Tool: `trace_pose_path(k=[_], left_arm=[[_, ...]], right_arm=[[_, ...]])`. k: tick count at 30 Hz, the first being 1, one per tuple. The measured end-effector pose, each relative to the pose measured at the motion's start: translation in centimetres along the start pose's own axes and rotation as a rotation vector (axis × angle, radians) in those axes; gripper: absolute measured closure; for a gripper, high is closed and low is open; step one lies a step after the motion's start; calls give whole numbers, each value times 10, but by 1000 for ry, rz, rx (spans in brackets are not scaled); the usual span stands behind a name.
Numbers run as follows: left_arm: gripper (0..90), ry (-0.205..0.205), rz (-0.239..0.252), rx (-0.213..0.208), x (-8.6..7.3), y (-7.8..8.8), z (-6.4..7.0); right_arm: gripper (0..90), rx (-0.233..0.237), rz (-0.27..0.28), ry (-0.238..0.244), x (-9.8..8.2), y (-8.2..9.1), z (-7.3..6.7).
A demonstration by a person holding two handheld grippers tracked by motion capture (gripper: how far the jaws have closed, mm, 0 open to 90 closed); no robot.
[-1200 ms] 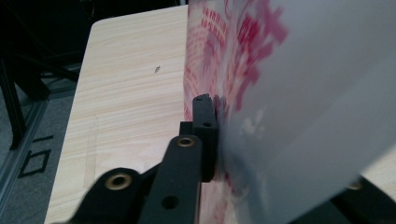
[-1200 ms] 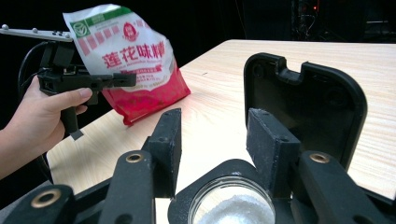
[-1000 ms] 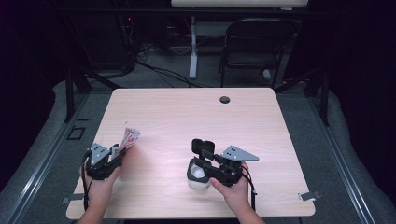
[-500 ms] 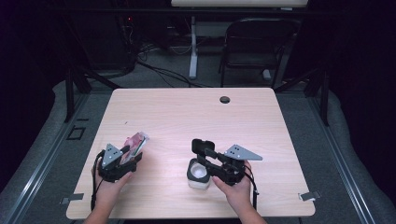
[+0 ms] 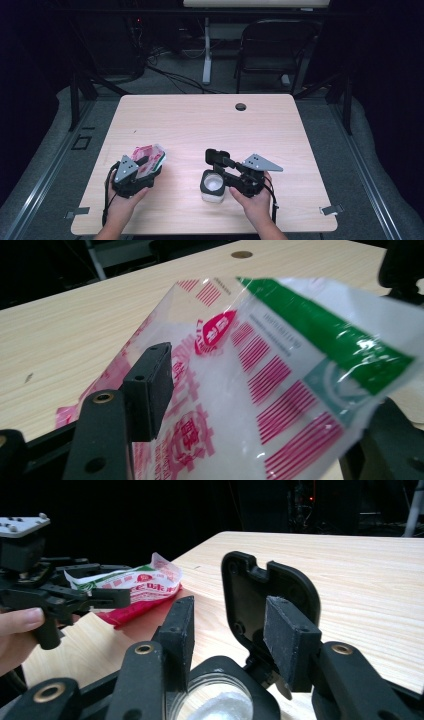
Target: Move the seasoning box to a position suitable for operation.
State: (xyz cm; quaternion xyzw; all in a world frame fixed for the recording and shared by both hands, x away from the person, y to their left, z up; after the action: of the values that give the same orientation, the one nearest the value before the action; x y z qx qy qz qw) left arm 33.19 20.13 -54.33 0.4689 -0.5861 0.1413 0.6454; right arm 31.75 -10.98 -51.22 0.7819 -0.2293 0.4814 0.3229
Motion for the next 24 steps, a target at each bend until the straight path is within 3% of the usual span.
trace_pose_path(k=[5,12,18,24], left_arm=[[397,7,-1,-28,0,-1,6],[397,-2,-9,-54,0,0,16],[398,-8,-6,-53,0,2,19],[399,0,-10,-44,-2,4,18]], right_arm=[[562,-44,7,-1,-2,-1,7],[598,-61,17,-19,1,0,11],[626,-108,67,-40,9,7,18],[549,-94,22,-58,6,-1,28]])
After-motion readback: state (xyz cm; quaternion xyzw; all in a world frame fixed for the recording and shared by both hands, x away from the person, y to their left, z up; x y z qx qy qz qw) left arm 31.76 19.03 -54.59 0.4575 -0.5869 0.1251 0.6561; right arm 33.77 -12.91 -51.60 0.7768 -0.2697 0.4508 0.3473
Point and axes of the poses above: each handheld gripper's, and its own axes: y roughly backward along the jaws, x roughly out of its top, z roughly to its right, the point moved 4 cm from there along -y, roughly forward along the jaws, and after that the axes turned 5 degrees about -y, right-handed, at the moved point
